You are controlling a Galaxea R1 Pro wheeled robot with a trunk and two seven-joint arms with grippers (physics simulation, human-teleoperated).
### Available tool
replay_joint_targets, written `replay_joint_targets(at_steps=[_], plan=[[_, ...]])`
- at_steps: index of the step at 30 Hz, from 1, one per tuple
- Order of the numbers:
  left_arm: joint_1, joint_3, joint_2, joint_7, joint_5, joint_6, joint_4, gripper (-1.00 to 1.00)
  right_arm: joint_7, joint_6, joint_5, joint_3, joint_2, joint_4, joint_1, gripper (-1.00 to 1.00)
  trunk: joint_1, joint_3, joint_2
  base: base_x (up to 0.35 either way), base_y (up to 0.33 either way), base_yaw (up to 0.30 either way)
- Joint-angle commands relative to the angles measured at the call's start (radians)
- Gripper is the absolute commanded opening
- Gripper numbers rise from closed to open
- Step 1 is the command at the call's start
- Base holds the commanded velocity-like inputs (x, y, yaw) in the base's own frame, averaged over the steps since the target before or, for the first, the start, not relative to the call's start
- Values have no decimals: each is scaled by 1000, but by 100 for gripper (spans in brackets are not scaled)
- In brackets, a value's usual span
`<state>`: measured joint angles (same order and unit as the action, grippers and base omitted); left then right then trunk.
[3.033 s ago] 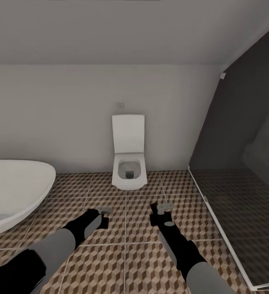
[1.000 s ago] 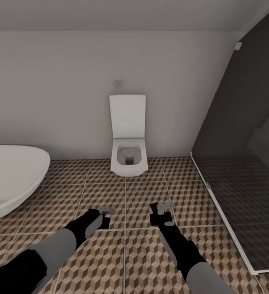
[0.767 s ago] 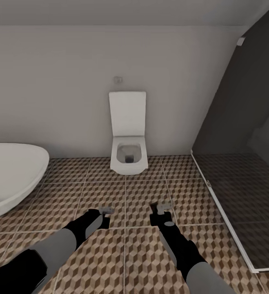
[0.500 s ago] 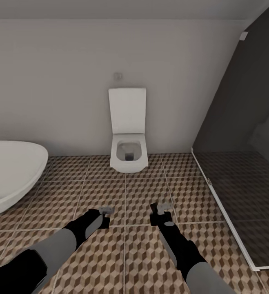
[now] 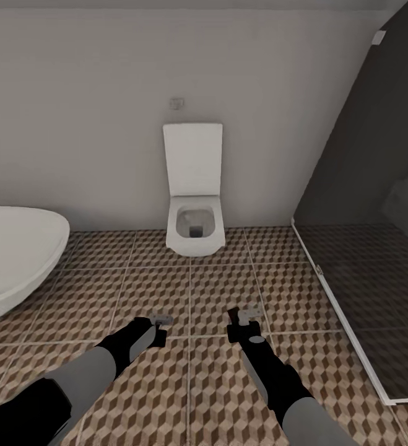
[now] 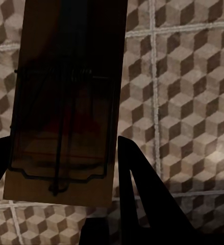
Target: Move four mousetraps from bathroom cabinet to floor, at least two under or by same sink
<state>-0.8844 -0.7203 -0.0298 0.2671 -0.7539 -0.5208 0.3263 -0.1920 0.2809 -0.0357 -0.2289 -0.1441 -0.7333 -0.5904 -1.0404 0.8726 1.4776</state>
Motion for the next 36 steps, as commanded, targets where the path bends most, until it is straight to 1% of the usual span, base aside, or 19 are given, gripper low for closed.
replay_joint_targets(at_steps=[1, 6, 10, 14, 23, 36], plan=[[-1, -7, 1, 7, -7, -4, 2, -100, -7, 6, -3, -4, 0, -2, 0, -100, 0, 2, 0, 0, 0, 0], [-1, -9, -3, 7, -7, -3, 4, -100, -7, 5, -3, -5, 0, -2, 0, -100, 0, 10, 0, 0, 0, 0], [-1, -16, -18, 8, -6, -2, 5, -100, -7, 5, -3, -6, 0, -2, 0, -100, 0, 16, 0, 0, 0, 0], [-1, -17, -23, 10, -6, -2, 4, -100, -7, 4, -3, -6, 0, -2, 0, -100, 0, 18, 0, 94, 13, 0], [-1, -18, -24, 12, -5, -2, 4, -100, -7, 4, -3, -6, 0, -2, 0, -100, 0, 19, 0, 296, 61, 0], [-1, -18, -24, 12, -5, -2, 4, -100, -7, 4, -3, -6, 0, -2, 0, -100, 0, 19, 0, 330, 6, 0]])
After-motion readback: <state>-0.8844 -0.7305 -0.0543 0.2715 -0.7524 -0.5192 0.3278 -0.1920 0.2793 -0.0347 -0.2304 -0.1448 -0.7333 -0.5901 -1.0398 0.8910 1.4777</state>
